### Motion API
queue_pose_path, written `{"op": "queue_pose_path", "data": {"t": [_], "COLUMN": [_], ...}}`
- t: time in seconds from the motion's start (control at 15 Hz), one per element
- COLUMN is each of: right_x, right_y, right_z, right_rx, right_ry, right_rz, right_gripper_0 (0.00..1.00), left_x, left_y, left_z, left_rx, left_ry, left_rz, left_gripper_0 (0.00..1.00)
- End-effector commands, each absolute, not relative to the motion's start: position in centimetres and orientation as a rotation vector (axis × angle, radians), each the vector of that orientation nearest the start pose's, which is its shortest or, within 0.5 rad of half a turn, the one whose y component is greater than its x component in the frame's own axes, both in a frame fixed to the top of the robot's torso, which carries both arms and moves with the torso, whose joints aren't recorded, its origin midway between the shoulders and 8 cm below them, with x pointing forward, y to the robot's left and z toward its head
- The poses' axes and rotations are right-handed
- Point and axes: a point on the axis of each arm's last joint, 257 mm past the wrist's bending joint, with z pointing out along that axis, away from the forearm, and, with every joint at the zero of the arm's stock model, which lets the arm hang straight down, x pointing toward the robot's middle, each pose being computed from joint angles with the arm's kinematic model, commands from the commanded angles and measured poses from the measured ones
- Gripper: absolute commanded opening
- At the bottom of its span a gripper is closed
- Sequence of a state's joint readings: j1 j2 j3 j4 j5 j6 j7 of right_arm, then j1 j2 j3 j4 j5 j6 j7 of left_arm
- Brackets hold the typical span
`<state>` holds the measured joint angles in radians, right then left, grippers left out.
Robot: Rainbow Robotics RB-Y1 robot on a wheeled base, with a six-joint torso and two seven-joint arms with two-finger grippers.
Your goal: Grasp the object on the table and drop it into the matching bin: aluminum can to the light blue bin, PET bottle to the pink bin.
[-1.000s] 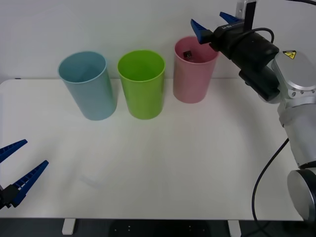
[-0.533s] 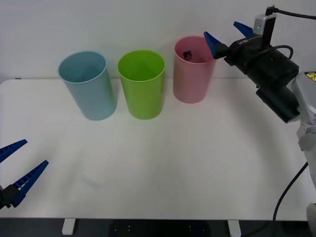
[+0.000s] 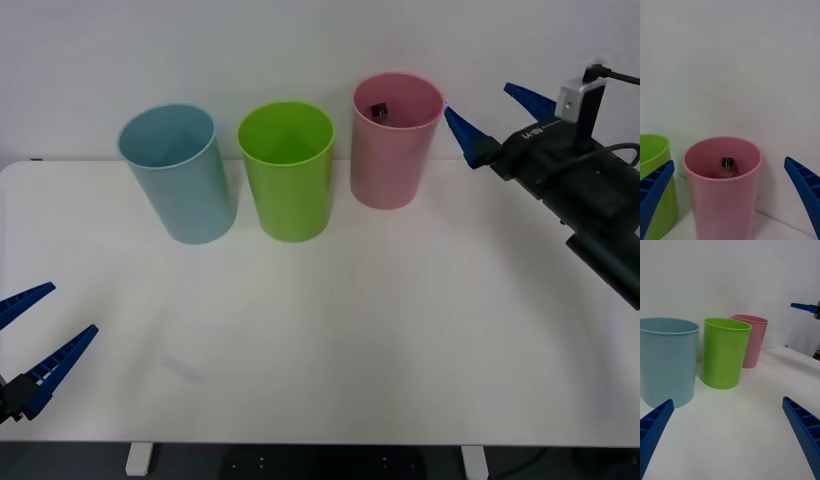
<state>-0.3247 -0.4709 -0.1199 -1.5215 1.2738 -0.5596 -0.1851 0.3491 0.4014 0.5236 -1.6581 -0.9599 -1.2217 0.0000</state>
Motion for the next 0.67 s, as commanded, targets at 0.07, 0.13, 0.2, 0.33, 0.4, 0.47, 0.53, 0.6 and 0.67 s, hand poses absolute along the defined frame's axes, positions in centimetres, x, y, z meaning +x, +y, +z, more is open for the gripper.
{"op": "queue_pose_path", "data": {"t": [0.07, 0.13, 0.2, 0.33, 0.4, 0.47, 0.53, 0.6, 0.67], "right_x": [56.5, 55.7, 55.0, 53.8, 53.1, 52.5, 52.0, 51.4, 50.8], "right_y": [-24.5, -24.9, -25.4, -26.4, -26.8, -27.3, -27.7, -28.1, -28.5], "right_z": [-5.6, -6.3, -6.9, -8.0, -8.6, -9.3, -9.9, -10.6, -11.3], "right_rx": [-0.479, -0.495, -0.511, -0.537, -0.556, -0.564, -0.576, -0.585, -0.597], "right_ry": [1.34, 1.347, 1.355, 1.372, 1.379, 1.389, 1.397, 1.407, 1.416], "right_rz": [0.379, 0.382, 0.385, 0.39, 0.392, 0.389, 0.384, 0.383, 0.379], "right_gripper_0": [1.0, 1.0, 1.0, 1.0, 1.0, 1.0, 1.0, 1.0, 1.0], "left_x": [34.2, 34.2, 34.2, 34.2, 34.2, 34.2, 34.2, 34.2, 34.2], "left_y": [33.0, 33.0, 33.0, 33.0, 33.0, 33.0, 33.0, 33.0, 33.0], "left_z": [-16.9, -16.9, -16.9, -16.9, -16.9, -16.9, -16.9, -16.9, -16.9], "left_rx": [0.465, 0.465, 0.465, 0.465, 0.465, 0.465, 0.465, 0.465, 0.465], "left_ry": [1.441, 1.441, 1.441, 1.441, 1.441, 1.441, 1.441, 1.441, 1.441], "left_rz": [-0.567, -0.567, -0.567, -0.567, -0.567, -0.567, -0.567, -0.567, -0.567], "left_gripper_0": [1.0, 1.0, 1.0, 1.0, 1.0, 1.0, 1.0, 1.0, 1.0]}}
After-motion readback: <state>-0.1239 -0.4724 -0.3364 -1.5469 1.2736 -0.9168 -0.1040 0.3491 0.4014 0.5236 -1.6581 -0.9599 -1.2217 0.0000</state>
